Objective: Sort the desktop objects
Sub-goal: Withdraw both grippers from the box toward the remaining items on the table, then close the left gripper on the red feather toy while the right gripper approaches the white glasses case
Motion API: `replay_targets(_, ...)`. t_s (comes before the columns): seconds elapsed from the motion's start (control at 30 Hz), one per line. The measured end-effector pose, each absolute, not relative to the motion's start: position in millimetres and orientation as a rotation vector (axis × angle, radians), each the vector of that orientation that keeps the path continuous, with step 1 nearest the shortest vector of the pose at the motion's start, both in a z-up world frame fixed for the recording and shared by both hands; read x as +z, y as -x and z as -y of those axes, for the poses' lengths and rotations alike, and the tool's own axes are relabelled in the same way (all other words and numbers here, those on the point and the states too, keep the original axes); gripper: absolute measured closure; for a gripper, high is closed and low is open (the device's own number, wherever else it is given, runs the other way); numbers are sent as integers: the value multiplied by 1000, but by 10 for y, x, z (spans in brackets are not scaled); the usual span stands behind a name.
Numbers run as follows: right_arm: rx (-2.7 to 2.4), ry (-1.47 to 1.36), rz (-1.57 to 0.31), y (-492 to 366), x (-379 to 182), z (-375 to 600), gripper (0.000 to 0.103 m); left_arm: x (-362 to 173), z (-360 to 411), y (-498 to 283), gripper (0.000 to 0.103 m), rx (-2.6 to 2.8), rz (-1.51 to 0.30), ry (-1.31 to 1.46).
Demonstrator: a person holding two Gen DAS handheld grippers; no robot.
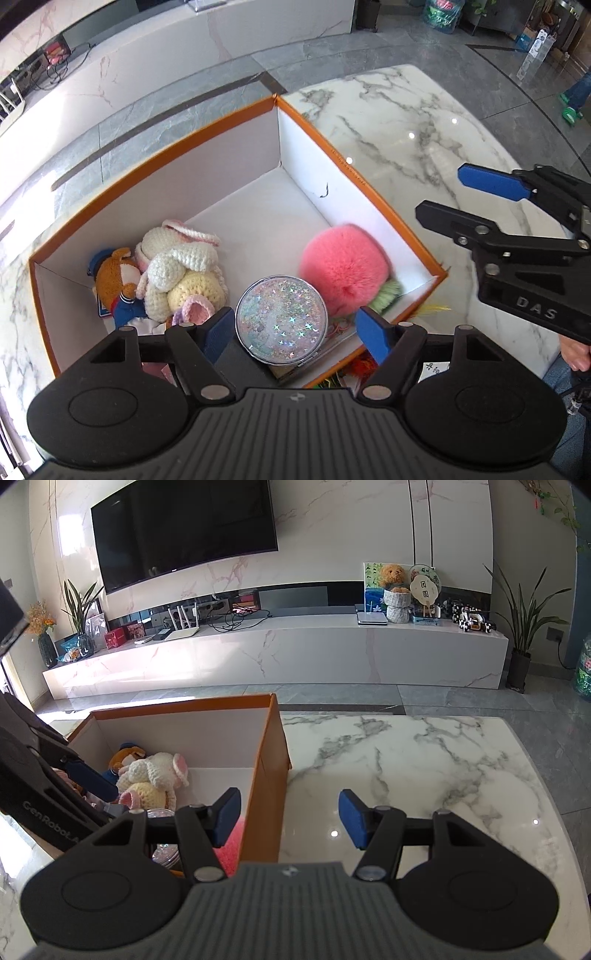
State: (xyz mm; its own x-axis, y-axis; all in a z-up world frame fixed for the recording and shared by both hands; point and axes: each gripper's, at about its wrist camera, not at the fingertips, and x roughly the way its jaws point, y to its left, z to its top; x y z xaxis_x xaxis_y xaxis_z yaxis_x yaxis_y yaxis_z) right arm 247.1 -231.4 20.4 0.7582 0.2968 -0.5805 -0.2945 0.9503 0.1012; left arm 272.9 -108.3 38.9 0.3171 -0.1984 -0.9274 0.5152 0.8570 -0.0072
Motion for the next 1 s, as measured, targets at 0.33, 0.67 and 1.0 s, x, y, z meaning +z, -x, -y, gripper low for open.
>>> replay_targets(0.33, 298, -51, -571, -1865, 401, 2423, 40, 718, 1009, -1779, 26, -576, -903, -374)
replay_targets(0.67, 264, -46, -724, -1406, -73, 2435, 44, 155, 814, -1586, 33, -520, -951, -144)
replay_targets(1.0, 312, 49, -837, -1501, -509, 2096, 43, -355, 698, -1796, 33, -389, -1031, 12)
